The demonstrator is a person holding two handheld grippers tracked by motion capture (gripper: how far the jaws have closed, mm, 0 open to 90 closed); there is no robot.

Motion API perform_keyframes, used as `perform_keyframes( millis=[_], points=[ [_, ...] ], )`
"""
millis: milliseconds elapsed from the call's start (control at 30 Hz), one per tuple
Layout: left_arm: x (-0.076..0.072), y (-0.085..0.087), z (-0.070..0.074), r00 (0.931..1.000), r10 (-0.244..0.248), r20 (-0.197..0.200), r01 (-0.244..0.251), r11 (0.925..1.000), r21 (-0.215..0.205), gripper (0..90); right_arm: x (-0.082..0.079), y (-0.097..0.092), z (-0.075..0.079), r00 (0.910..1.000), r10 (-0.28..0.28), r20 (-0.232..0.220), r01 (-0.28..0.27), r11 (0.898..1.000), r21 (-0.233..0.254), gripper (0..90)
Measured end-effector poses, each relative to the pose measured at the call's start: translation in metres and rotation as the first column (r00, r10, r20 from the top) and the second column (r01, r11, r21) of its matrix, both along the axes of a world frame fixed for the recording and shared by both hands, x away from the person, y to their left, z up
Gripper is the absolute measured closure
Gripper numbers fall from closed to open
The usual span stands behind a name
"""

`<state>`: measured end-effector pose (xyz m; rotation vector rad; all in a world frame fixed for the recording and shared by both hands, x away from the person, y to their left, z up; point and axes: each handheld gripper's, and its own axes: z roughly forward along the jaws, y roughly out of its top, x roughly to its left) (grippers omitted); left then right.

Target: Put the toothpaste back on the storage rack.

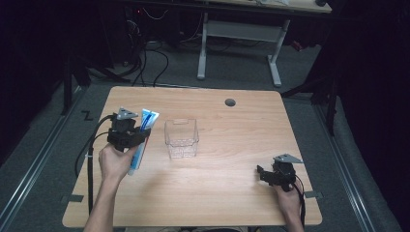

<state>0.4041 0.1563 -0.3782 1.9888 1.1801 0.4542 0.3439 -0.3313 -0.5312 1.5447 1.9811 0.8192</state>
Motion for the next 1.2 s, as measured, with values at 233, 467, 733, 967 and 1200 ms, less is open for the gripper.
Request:
perform_keyframes(
  millis=[233, 467, 733, 967, 1200],
  points=[
    [-0.001, -0.012, 0.011, 0.9991, -0.029, 0.031, 0.029, 0.9995, -0.015, 73.5, 0.0, 0.0, 0.0, 1.0, 0.0, -0.001, 0.0, 1.0, 0.0, 21.6],
    [0.001, -0.022, 0.018, 0.9973, -0.056, 0.047, 0.057, 0.998, -0.029, 73.5, 0.0, 0.0, 0.0, 1.0, 0.0, 0.0, 0.0, 1.0, 0.0, 21.6],
    [0.002, -0.032, 0.024, 0.9946, -0.082, 0.065, 0.086, 0.9946, -0.059, 73.5, 0.0, 0.0, 0.0, 1.0, 0.0, -0.001, 0.0, 1.0, 0.0, 21.5],
    [0.005, -0.041, 0.027, 0.9923, -0.097, 0.076, 0.102, 0.9927, -0.063, 73.5, 0.0, 0.0, 0.0, 1.0, 0.0, -0.002, 0.0, 1.0, 0.0, 21.5],
    [0.01, -0.05, 0.032, 0.9899, -0.108, 0.093, 0.115, 0.9903, -0.079, 73.6, 0.0, 0.0, 0.0, 1.0, 0.0, -0.002, 0.0, 1.0, 0.0, 21.6]
  ],
)
